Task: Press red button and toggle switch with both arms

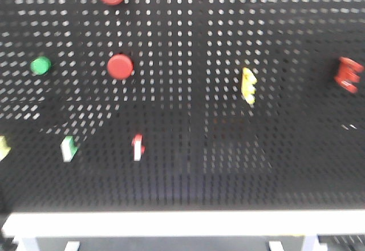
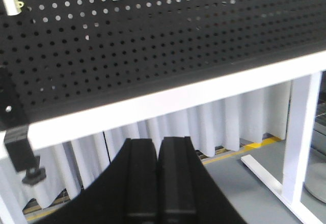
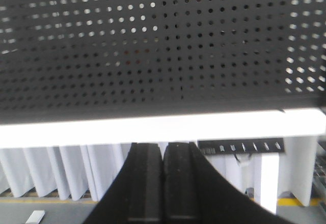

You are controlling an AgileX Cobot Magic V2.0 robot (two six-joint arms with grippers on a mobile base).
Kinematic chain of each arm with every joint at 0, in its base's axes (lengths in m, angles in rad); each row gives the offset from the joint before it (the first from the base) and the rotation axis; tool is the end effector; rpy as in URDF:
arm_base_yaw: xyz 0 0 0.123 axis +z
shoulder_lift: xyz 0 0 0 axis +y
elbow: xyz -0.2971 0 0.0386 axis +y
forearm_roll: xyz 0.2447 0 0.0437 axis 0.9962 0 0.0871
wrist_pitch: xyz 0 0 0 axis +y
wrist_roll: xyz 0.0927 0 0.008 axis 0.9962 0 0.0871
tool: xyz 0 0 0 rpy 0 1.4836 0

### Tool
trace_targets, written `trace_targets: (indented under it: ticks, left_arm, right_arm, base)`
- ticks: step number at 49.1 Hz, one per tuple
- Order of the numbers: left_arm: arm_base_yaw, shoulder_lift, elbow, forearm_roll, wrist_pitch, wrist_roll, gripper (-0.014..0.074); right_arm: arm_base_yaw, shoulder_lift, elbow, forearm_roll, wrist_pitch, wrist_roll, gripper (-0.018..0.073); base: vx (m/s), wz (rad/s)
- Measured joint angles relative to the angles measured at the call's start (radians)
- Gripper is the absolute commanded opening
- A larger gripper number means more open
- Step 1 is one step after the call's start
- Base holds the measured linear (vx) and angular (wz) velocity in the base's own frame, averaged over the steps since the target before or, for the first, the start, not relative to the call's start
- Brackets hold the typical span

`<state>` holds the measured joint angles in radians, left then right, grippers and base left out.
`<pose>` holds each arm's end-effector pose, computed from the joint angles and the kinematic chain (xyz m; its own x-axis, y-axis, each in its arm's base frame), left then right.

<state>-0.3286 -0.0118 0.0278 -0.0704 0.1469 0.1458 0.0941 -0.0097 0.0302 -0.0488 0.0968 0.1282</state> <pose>0.0381 -0.0140 0.1908 -0.0457 0.0960 -0.9943 0.3369 0.9386 0.0751 0.0409 0.0034 0.1945 -0.0369 0.0764 -0.9964 -0.0866 0.9931 0.0794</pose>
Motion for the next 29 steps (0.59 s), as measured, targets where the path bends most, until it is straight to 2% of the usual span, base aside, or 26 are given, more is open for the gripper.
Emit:
trace_targets:
  ticks: [12, 29]
  left_arm:
    - [0.000, 0.000, 0.000, 0.000, 0.000, 0.000, 0.0002]
    - [0.000, 0.000, 0.000, 0.000, 0.000, 0.000, 0.0002]
  right_arm:
    - [0.000, 0.000, 0.000, 0.000, 0.000, 0.000, -0.0003]
    - [0.000, 0.000, 0.000, 0.000, 0.000, 0.000, -0.0003]
  base:
    - [0.22, -0.04]
    - [0.07, -0.05]
